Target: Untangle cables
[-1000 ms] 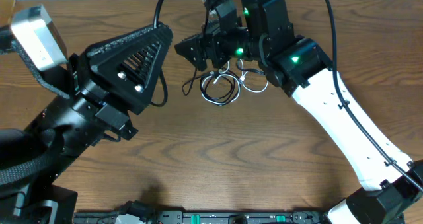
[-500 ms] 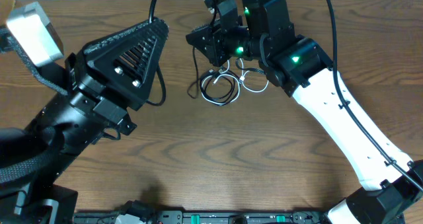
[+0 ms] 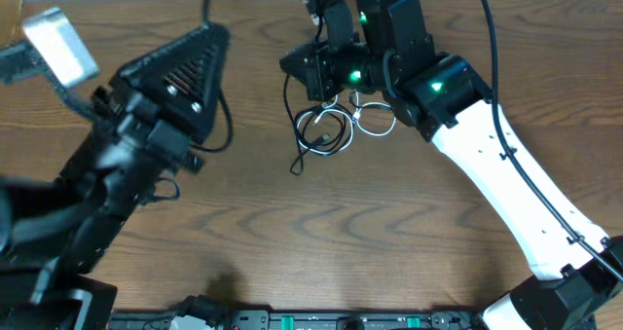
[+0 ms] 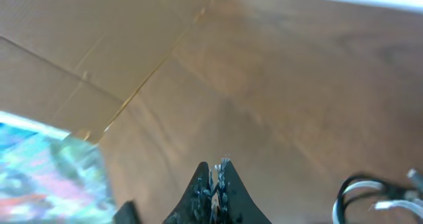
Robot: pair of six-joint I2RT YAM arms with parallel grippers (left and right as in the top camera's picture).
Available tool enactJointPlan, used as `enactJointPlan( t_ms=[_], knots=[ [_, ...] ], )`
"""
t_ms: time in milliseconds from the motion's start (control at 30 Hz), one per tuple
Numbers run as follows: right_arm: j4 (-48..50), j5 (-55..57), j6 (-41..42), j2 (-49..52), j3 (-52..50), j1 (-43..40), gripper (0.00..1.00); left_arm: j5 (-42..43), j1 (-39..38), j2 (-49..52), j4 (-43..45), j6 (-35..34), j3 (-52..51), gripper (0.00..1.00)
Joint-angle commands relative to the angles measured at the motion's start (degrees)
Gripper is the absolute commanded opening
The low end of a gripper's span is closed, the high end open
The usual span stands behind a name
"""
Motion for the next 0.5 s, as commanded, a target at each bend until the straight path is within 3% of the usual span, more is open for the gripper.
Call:
enactJointPlan(
  t_ms=[0,133,233,400,467],
  knots=[
    [-3.30,-5.64,5.03,-0.90,0.07,-1.97,0.01,-26.01,-0.02,0.04,-5.44,9.05,0.20,0.08],
    [-8.85,-13.40,5.64,-0.92,0.07,-5.05,0.01,-48.17,-0.02,1.11,-11.43,16.61,0.20,0.08],
    [-13.79,-21.16,6.67,-0.92,0.07,-7.72,0.01,-57.68,-0.02,3.48,-16.52,21.05,0.20,0.08],
    [-13.31,-29.79,8.09,-0.92,0.07,-8.74,0.01,-58.62,-0.04,6.56,-23.23,20.92,0.20,0.34],
    [-12.59,-31.41,11.04,-0.92,0.04,-9.16,0.01,-58.05,-0.04,7.85,-25.83,20.92,0.20,0.55]
  ],
)
